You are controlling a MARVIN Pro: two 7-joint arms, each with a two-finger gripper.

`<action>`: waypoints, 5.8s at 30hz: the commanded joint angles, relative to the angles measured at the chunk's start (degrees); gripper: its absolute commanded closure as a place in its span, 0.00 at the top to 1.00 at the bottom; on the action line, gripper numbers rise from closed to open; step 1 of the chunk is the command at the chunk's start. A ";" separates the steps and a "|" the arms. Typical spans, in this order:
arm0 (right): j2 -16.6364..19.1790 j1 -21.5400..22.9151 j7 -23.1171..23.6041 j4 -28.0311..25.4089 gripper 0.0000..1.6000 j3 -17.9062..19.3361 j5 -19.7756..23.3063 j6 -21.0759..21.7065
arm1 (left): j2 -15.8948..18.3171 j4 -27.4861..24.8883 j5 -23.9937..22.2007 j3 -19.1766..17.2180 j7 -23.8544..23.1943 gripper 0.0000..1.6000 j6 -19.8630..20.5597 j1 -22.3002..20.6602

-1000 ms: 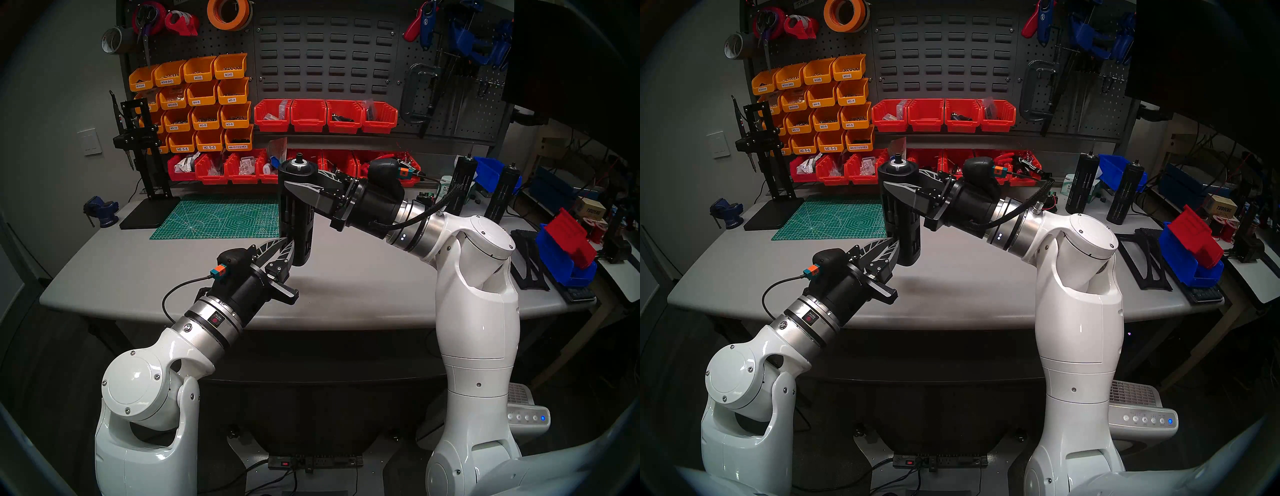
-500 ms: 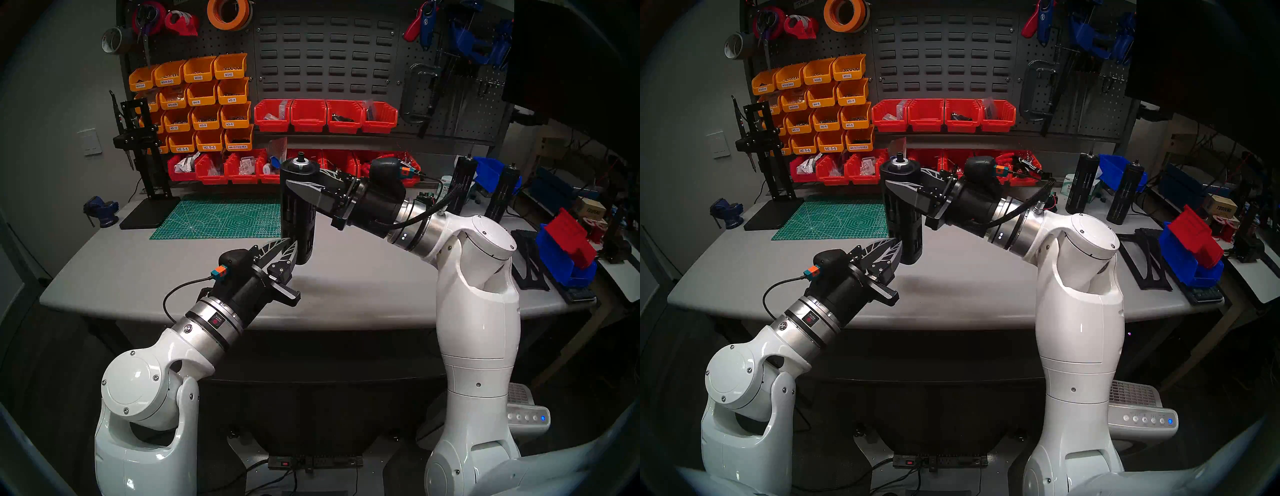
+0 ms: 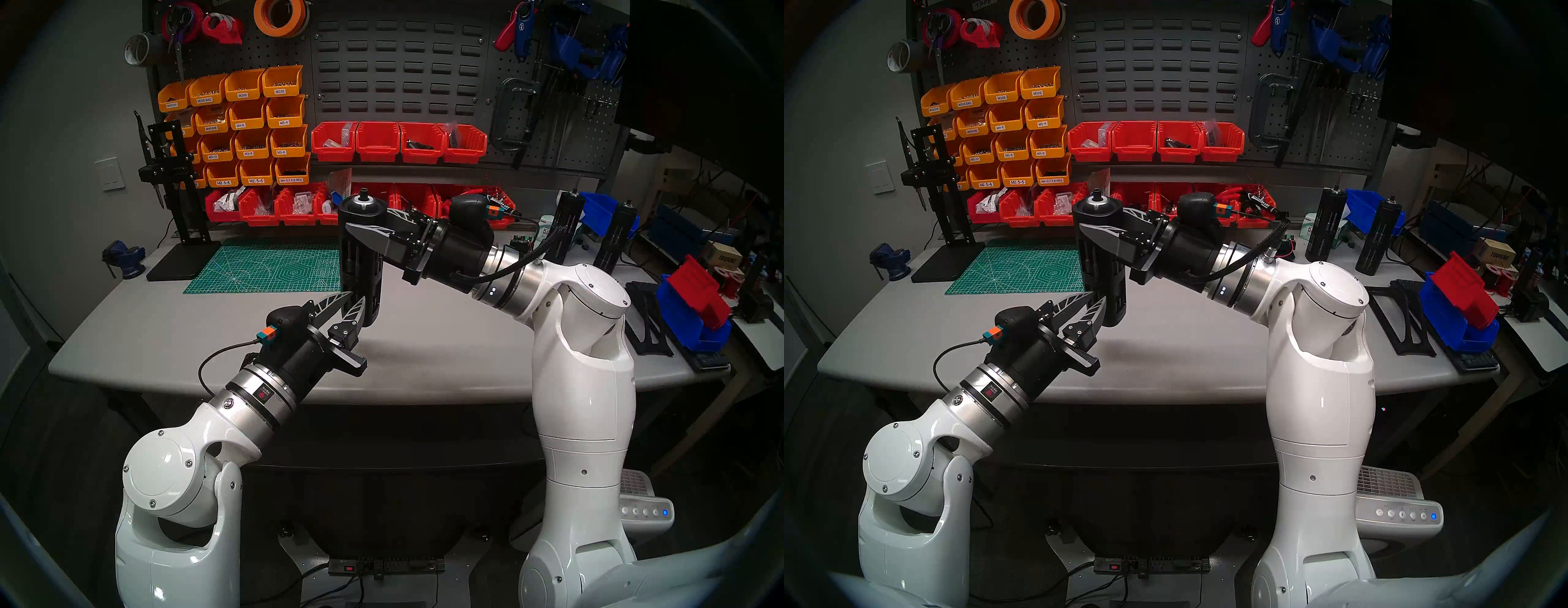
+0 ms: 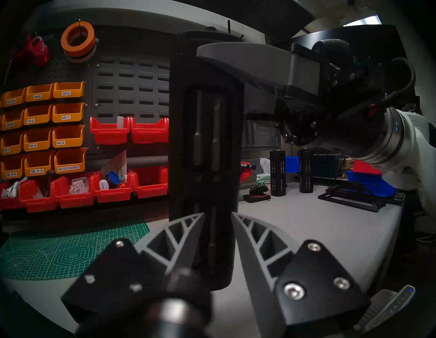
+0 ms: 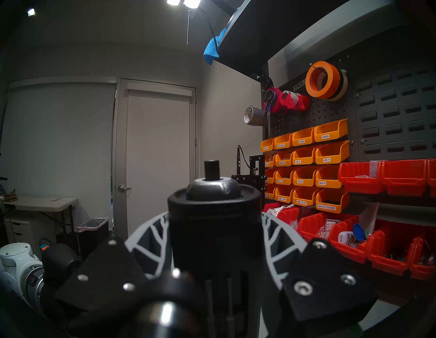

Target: Pick a screwdriver bit and insert it into the screwdriver

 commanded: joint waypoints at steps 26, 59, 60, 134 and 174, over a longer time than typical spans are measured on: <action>-2.59 1.80 0.93 -2.89 0.00 0.44 0.68 -0.18 | -1.01 -2.12 0.87 0.49 0.97 0.41 -0.23 -0.28; -2.55 1.79 0.89 -2.33 0.00 3.10 -1.32 -0.24 | -1.77 -1.48 -0.19 0.43 1.24 0.00 -2.95 0.39; -2.51 1.81 0.94 -2.26 0.00 3.30 -1.34 -0.26 | -1.87 -1.51 -0.11 0.46 1.37 0.00 -3.07 0.47; -2.26 -3.04 4.98 1.72 0.00 6.63 -7.22 -1.79 | 1.11 -3.04 1.60 10.11 17.22 0.00 6.83 -21.12; -1.87 1.21 4.17 7.70 0.00 4.46 -9.50 -5.70 | 3.23 -3.04 -7.44 4.65 7.91 0.00 26.15 -27.87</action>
